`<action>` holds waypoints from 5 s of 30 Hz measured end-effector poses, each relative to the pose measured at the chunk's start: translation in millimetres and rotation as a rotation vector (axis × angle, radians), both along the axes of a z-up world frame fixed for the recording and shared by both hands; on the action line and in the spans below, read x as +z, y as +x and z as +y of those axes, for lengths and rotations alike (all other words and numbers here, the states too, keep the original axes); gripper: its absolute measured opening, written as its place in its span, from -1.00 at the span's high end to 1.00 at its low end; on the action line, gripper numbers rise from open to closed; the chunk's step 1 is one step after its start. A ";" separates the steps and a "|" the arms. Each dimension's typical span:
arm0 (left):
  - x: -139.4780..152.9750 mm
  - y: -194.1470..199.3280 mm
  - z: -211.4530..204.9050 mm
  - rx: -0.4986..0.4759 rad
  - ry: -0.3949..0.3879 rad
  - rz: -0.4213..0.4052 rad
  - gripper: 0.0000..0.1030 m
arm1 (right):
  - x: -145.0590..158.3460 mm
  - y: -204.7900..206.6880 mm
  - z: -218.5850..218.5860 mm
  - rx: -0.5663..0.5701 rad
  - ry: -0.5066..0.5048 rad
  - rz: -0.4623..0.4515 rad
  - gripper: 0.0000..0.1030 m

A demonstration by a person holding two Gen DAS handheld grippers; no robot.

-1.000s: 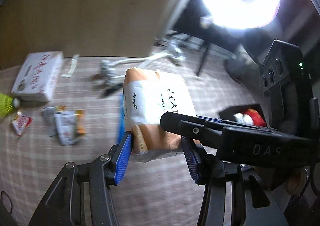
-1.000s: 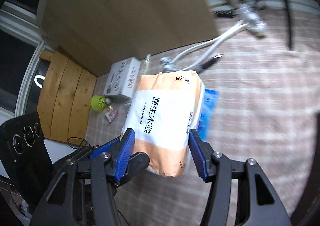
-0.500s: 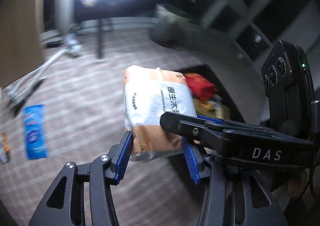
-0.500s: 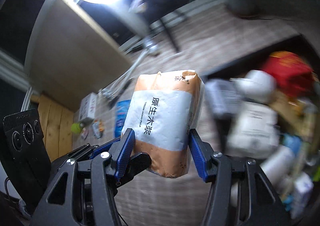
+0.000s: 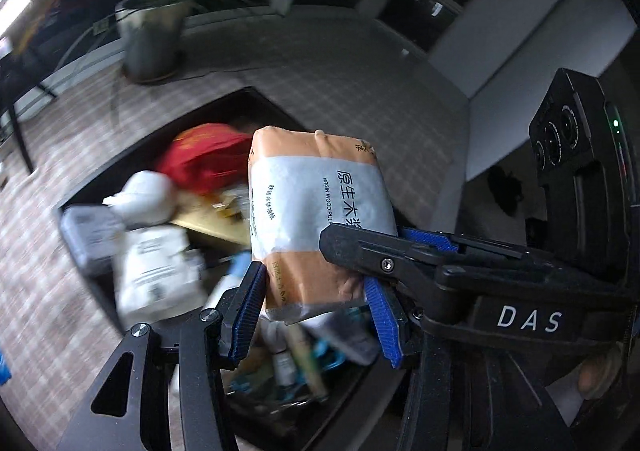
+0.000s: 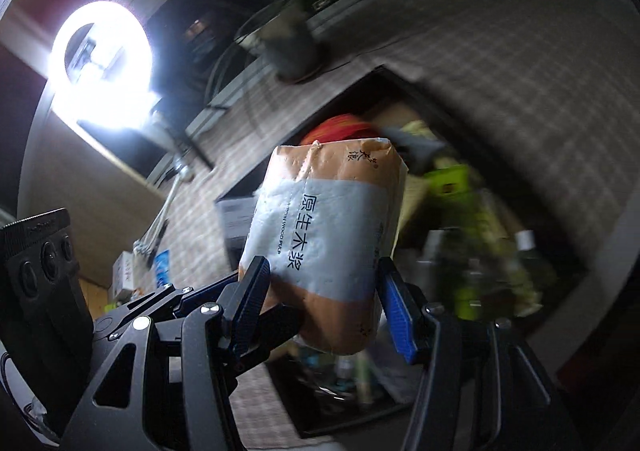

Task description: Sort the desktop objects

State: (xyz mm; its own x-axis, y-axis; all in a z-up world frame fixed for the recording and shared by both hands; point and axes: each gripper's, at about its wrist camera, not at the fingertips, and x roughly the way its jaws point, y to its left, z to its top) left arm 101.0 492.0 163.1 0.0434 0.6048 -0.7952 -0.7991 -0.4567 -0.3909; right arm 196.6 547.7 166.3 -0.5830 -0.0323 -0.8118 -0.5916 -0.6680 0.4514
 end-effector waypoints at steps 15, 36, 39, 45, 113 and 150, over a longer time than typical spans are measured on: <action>-9.6 -3.8 -24.3 0.111 -0.069 0.032 0.12 | 4.6 38.6 25.2 -0.069 0.074 -0.020 -0.09; -22.1 -120.4 -288.4 0.592 -0.168 0.033 0.12 | 18.3 -130.1 -143.6 0.349 0.077 0.017 -0.09; -21.3 -135.1 -328.1 0.648 -0.171 0.034 0.12 | 22.1 -158.0 -179.5 0.409 0.083 0.019 -0.09; -21.8 -172.3 -402.6 0.752 -0.178 0.048 0.12 | 22.6 -223.1 -247.4 0.507 0.094 -0.011 -0.09; -93.9 -193.2 -485.2 0.919 -0.109 -0.152 -0.08 | -79.5 -359.8 -378.6 0.702 -0.154 -0.145 0.36; -10.8 -64.4 -49.4 0.222 -0.039 -0.014 -0.08 | -4.7 -43.9 7.9 0.096 -0.069 -0.002 0.34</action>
State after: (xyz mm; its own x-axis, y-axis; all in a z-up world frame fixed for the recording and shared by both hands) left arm 36.6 442.6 152.3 -0.0757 0.5697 -0.8183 -0.6720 -0.6354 -0.3802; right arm 152.8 555.6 161.6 -0.5727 -0.1438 -0.8071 -0.5276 -0.6889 0.4971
